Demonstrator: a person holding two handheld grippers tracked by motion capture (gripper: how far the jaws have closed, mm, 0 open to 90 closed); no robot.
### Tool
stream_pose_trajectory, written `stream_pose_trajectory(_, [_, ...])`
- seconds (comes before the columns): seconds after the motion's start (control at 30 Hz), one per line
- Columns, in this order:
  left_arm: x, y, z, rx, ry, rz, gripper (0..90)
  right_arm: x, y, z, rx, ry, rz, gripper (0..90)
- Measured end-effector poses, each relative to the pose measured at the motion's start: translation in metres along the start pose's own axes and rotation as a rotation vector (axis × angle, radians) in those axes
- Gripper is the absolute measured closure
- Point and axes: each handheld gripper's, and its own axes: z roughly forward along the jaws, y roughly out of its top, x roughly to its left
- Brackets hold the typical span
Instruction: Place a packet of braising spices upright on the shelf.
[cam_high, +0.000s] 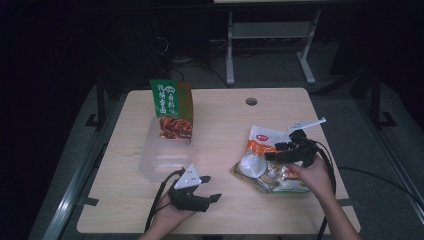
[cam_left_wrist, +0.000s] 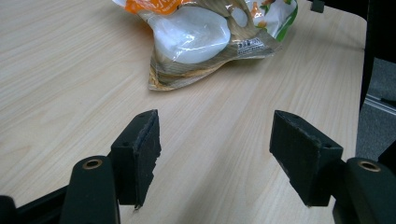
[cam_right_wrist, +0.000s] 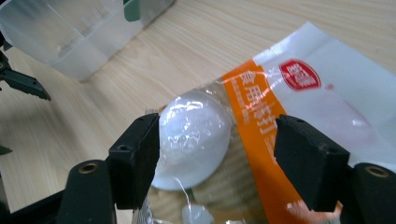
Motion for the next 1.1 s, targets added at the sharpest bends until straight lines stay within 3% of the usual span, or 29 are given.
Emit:
stream_pose_trajectory(0.57, [0.0,0.0,0.0,0.005,0.007,0.006,33.2,-0.022,-0.036,-0.016,0.008,-0.055,0.051,31.8])
stream_pose_trajectory(0.9, [0.0,-0.001,0.0,0.009,0.006,0.007,33.2,-0.033,-0.035,-0.007,0.015,-0.052,0.08,31.9])
stream_pose_trajectory(1.1, [0.0,-0.001,0.002,0.011,0.003,0.004,33.1,-0.036,-0.026,0.006,0.018,-0.024,0.077,38.1])
